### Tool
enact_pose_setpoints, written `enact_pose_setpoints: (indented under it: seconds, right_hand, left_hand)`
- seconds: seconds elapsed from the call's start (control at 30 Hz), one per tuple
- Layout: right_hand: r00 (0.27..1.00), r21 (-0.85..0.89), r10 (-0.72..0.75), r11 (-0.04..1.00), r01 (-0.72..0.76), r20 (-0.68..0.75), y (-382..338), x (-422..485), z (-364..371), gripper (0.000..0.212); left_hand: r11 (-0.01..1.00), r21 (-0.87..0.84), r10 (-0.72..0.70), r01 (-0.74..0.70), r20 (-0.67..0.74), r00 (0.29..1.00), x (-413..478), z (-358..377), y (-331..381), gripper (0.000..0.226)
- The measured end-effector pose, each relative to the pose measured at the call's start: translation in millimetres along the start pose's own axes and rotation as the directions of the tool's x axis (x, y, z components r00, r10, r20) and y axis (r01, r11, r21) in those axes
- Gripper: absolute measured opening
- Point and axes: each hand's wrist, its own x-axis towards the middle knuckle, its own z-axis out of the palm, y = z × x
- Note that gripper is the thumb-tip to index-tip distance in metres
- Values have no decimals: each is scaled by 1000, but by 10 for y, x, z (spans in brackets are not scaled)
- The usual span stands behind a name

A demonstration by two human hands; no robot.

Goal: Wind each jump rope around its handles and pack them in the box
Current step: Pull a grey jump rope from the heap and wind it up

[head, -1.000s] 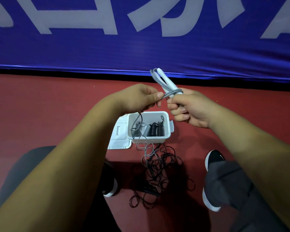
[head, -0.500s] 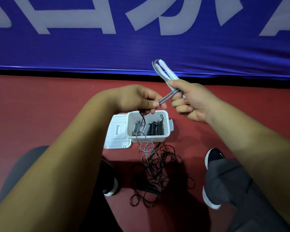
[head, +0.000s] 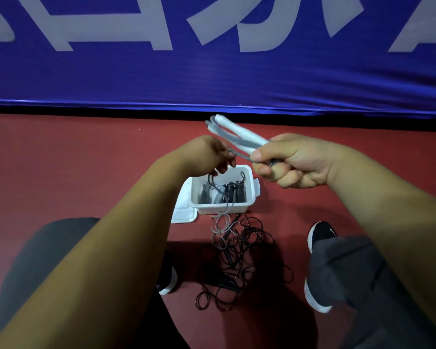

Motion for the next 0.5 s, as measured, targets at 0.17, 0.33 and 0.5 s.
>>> enact_pose_setpoints:
  seconds: [0.17, 0.33, 0.5]
  right_hand:
    - [974, -144, 174, 978, -153, 142, 111, -18, 25, 12]
    - [968, -212, 196, 964, -161, 156, 170, 36, -24, 13]
    - [976, -229, 182, 962, -152, 116, 225, 128, -71, 29]
  left_hand:
    - [957, -261, 136, -130, 3, 991, -56, -114, 76, 14]
    - [918, -372, 153, -139, 10, 988, -110, -78, 260, 16]
    - [929, -309, 210, -202, -8, 978, -128, -168, 347, 15]
